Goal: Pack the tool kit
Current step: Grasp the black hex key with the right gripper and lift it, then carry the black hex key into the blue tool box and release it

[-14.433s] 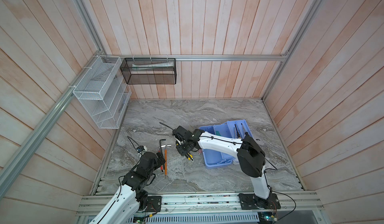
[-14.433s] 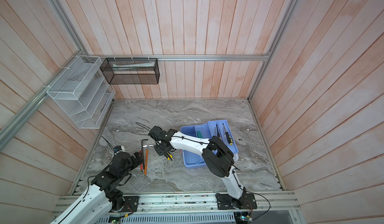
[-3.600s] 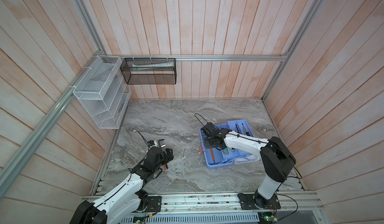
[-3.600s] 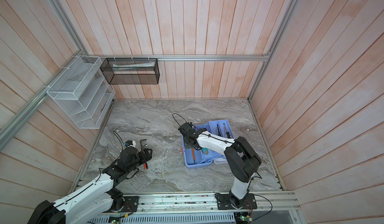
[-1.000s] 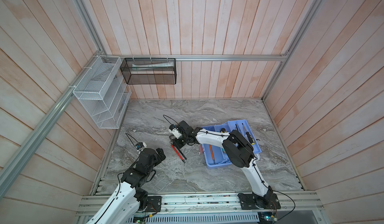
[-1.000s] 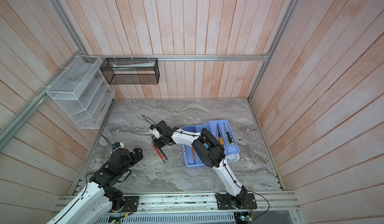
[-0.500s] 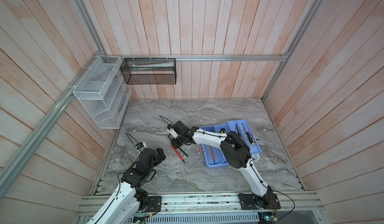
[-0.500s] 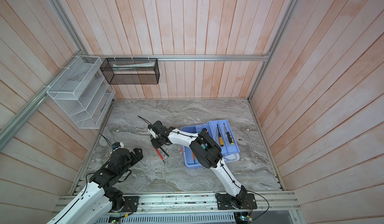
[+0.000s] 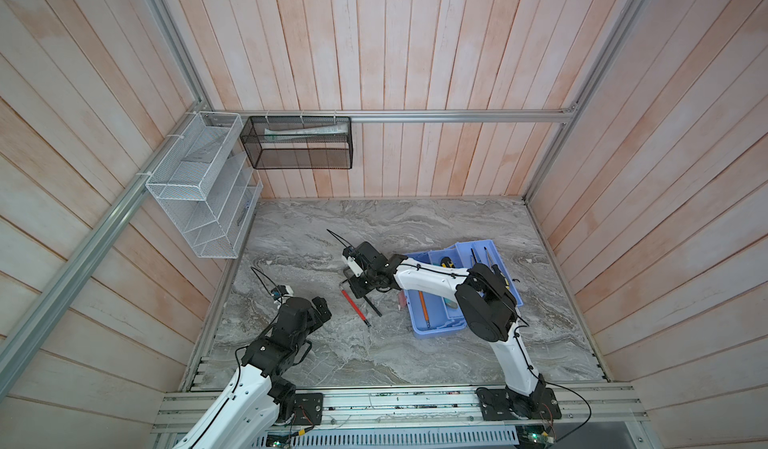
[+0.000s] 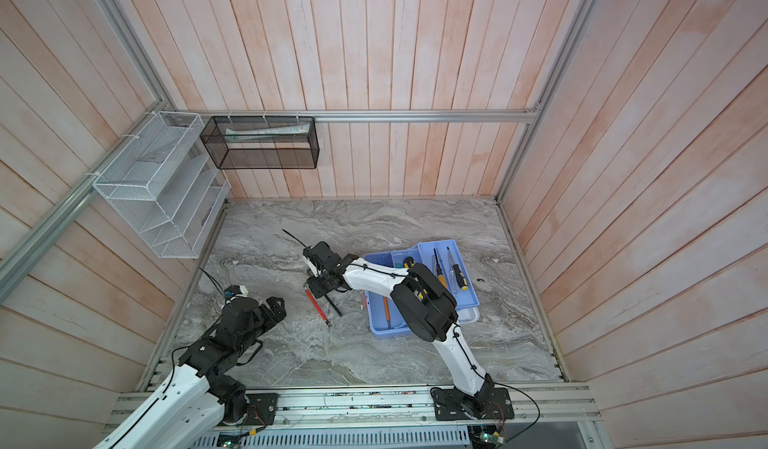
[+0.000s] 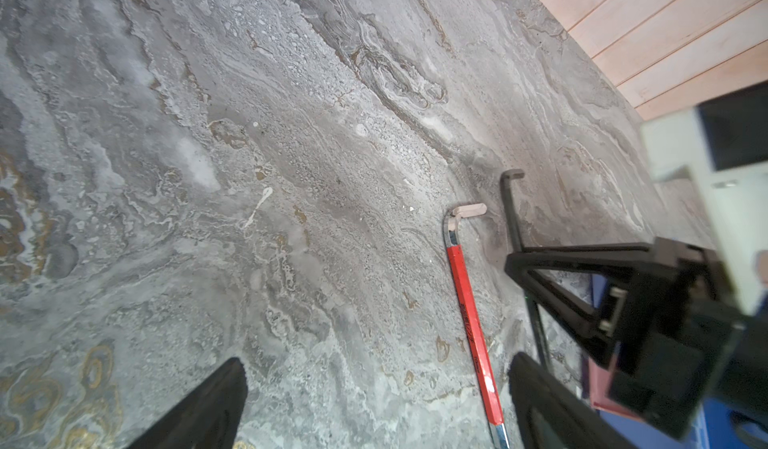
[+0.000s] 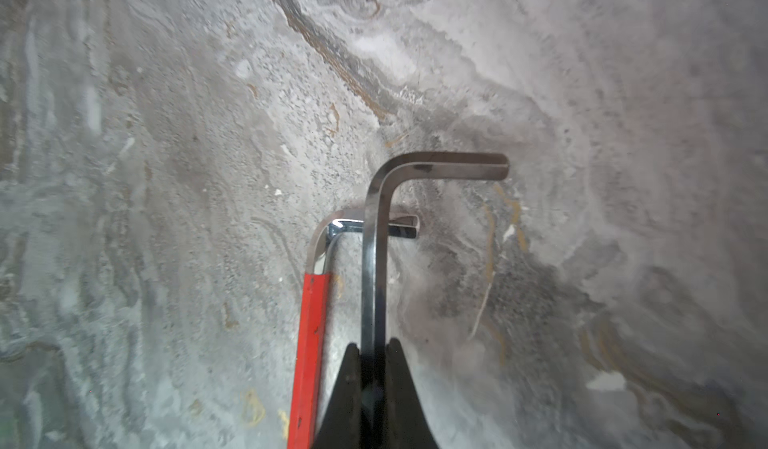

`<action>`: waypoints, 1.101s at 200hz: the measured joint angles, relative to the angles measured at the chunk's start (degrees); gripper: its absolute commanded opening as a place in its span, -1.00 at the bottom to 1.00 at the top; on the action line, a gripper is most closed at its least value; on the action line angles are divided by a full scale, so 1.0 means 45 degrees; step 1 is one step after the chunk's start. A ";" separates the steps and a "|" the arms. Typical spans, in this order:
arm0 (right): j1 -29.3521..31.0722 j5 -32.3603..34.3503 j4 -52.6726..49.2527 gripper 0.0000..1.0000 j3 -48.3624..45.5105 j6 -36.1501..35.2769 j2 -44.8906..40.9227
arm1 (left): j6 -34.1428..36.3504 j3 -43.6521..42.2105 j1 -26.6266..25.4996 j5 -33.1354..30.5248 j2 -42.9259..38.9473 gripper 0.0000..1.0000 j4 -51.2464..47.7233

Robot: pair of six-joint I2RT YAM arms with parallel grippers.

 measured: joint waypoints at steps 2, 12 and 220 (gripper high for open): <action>-0.0005 0.0005 0.0010 -1.00 -0.0039 0.0015 -0.0102 | 0.0000 0.0000 0.0000 0.0000 0.0000 1.00 0.0000; -0.0039 0.0078 0.0068 -1.00 -0.0248 0.0107 -0.0612 | 0.0000 0.0000 0.0000 0.0000 -0.0019 1.00 0.0005; -0.1452 0.5192 -0.0189 -1.00 -0.6980 0.3891 -0.6135 | 0.0083 0.0000 0.0000 0.0340 0.0481 1.00 0.0393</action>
